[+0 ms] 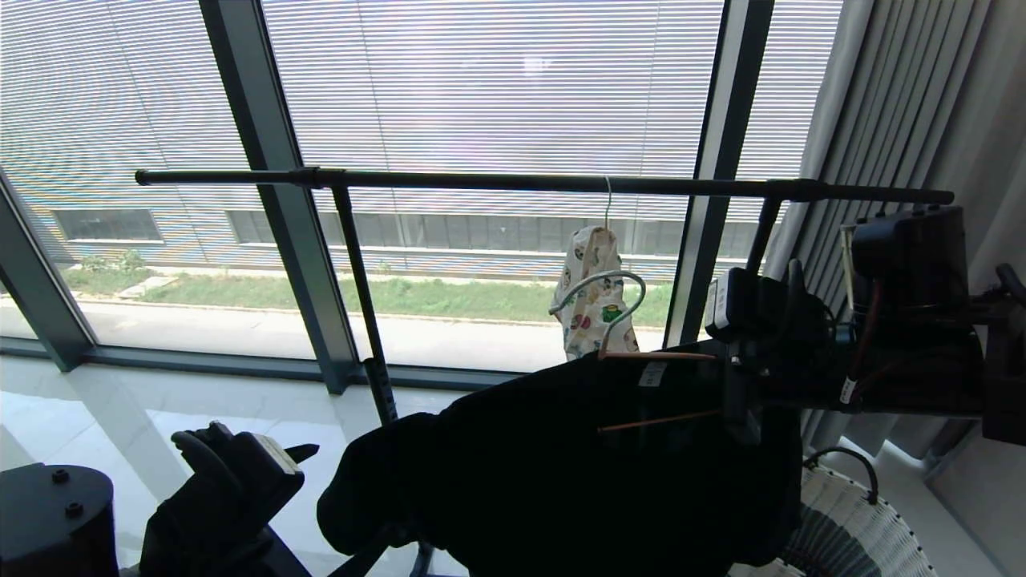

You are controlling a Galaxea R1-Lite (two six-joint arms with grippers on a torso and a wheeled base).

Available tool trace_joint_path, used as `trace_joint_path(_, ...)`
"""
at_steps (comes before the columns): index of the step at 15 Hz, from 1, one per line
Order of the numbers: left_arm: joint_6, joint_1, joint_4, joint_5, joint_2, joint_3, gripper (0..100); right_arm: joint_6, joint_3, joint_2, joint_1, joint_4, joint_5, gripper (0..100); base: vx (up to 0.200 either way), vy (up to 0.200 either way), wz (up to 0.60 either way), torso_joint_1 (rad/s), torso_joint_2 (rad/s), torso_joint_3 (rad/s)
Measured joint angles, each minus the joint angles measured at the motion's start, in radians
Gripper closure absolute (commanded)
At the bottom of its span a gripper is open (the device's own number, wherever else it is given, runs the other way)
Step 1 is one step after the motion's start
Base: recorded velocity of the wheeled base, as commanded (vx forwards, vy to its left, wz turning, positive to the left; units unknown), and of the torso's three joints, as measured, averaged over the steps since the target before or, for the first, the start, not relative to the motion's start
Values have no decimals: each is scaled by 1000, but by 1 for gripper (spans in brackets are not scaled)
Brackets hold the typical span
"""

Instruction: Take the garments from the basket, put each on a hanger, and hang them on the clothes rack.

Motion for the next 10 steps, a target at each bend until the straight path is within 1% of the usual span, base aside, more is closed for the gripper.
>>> trace_joint_path(2, -20, 46, 0, -2, -5, 7, 0, 1, 0, -15, -5, 0, 9, 100, 0, 0, 0, 0, 0, 0)
trace_joint_path(4, -48, 82, 0, -3, 11, -16, 0, 1, 0, -28, -7, 0, 10, 100, 0, 0, 0, 0, 0, 0)
trace_joint_path(7, -54, 110, 0, -3, 40, -58, 0, 1, 1, -40, -7, 1, 10, 100, 0, 0, 0, 0, 0, 0)
trace_joint_path(8, -54, 113, -1, -4, 47, -61, 100, 1, 2, -42, -6, 1, 10, 100, 0, 0, 0, 0, 0, 0)
trace_joint_path(10, -54, 114, 0, -4, 54, -62, 100, 2, 2, -44, -6, 1, 10, 100, 0, 0, 0, 0, 0, 0)
